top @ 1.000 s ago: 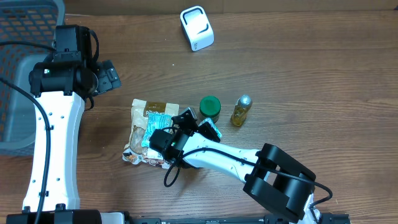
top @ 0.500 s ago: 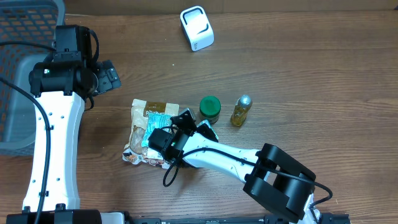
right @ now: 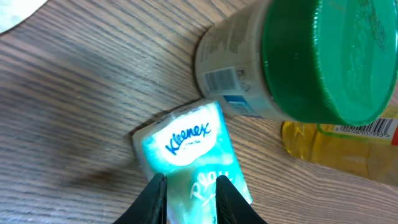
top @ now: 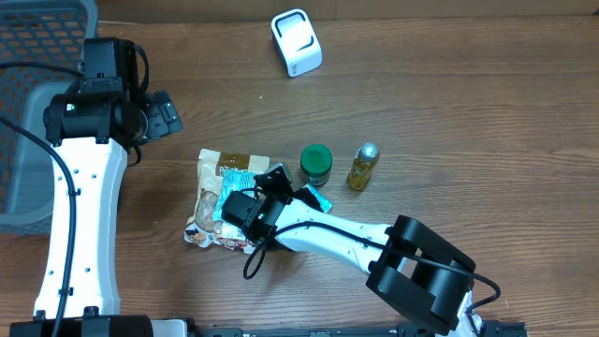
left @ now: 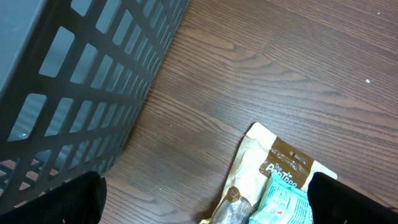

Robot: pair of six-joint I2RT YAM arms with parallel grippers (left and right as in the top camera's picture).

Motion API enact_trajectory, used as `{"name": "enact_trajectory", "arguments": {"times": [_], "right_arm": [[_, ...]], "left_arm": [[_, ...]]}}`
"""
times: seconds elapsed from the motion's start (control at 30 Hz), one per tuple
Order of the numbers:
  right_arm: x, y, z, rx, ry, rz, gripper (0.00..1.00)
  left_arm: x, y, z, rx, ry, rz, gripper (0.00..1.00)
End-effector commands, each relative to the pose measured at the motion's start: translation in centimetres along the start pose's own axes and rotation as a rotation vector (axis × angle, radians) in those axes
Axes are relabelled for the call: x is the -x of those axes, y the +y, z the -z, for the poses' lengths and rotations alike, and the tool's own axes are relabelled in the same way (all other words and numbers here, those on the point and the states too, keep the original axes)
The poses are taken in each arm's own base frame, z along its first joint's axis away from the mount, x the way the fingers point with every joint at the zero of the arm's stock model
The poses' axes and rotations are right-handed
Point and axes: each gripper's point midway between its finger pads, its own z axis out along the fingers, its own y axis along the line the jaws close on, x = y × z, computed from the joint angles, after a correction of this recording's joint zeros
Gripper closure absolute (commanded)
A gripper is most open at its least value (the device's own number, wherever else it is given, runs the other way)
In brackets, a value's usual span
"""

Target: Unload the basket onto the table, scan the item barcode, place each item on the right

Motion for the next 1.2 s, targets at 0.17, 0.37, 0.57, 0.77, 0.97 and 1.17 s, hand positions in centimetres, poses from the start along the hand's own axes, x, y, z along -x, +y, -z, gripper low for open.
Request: {"name": "enact_trajectory", "arguments": {"times": [0.17, 0.37, 0.57, 0.77, 0.97, 1.17], "right_arm": [[0.9, -2.7, -0.3, 0.015, 0.072, -0.071, 0.78], [1.2, -3.9, -0.1, 0.108, 0.126, -0.152, 0.78], [1.0, -2.6, -1.0, 0.328, 0.225, -0.152, 0.78], [1.4, -3.7, -2.1, 0.401, 0.263, -0.199, 0.77], [0.9, -3.0, -2.2, 0.481, 0.306, -0.206, 0.73], [0.3, -0.1, -0.6, 0.667, 0.361, -0.216, 0.70]], "left_arm": [[0.4, 0.3, 0.4, 0.009, -0.018, -0.007, 0.01], [0.4, 0.3, 0.4, 0.009, -0.018, -0.007, 0.00], [0.4, 0.3, 0.4, 0.009, -0.018, -0.007, 0.01], [0.4, 0.3, 0.4, 0.009, -0.018, -0.007, 0.01], [0.4, 0.3, 0.4, 0.009, -0.018, -0.007, 0.01], [0.4, 0.3, 0.4, 0.009, -0.018, -0.007, 0.01]]}}
